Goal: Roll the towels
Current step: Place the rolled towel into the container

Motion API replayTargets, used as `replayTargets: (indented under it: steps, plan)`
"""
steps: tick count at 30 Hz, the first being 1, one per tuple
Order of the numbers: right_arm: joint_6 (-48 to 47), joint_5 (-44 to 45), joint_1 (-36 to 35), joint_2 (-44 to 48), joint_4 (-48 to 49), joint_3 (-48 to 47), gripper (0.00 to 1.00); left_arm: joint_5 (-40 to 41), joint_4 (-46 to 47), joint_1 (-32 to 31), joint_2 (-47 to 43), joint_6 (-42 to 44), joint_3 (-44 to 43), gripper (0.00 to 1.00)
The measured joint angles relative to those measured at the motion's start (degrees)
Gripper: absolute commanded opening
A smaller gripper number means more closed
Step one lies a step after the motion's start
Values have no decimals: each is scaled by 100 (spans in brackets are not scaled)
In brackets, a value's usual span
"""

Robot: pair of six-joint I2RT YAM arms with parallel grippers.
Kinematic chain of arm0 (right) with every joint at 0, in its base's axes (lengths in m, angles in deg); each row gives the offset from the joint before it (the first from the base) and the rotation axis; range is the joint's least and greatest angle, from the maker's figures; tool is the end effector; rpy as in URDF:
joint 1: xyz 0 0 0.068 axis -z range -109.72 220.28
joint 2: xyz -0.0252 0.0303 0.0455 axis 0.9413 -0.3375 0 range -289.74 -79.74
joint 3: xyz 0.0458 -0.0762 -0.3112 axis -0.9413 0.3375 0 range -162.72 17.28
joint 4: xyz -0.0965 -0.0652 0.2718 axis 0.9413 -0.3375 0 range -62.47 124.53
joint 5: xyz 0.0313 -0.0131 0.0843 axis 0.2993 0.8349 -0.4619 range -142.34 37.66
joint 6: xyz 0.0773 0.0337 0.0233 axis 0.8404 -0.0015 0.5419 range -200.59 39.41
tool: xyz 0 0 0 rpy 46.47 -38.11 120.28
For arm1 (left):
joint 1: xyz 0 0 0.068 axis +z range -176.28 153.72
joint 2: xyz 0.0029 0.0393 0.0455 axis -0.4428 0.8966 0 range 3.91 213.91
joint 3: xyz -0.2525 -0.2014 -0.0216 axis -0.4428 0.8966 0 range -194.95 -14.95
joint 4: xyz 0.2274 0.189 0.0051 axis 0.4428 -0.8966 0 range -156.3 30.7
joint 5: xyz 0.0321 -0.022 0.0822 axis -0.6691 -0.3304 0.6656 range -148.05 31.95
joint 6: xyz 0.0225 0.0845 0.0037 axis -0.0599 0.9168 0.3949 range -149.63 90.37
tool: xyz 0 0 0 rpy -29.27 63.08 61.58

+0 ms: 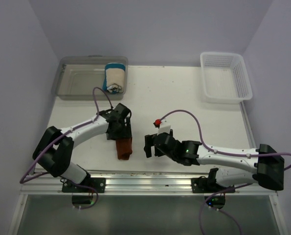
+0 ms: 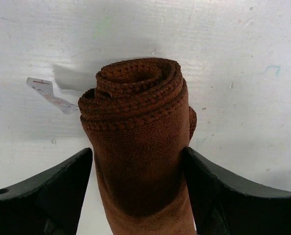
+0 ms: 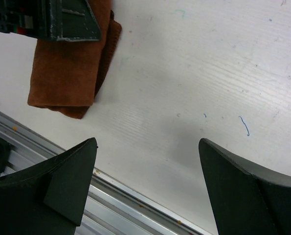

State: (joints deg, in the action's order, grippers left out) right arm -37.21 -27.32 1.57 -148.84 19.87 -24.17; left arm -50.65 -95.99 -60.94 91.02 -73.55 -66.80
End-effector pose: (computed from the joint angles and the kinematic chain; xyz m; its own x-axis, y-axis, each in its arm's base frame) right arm 0.1361 0.2590 0.2345 -0.6796 -0.0296 -0.7330 -0.3632 0.8817 0.3011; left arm 0.2649 -0.1710 0.1726 -0.9317 -0.1922 -0.3083 -0.1600 0.9789 -0.1269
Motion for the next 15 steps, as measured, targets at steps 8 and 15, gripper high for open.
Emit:
replayTargets:
  steps: [8,15]
  plan:
    - [63,83,0,0,-179,0,89,68,-162,-11,-398,13,0,91]
    - [83,96,0,-17,-190,0,89,-293,-28,-26,-597,11,243,85]
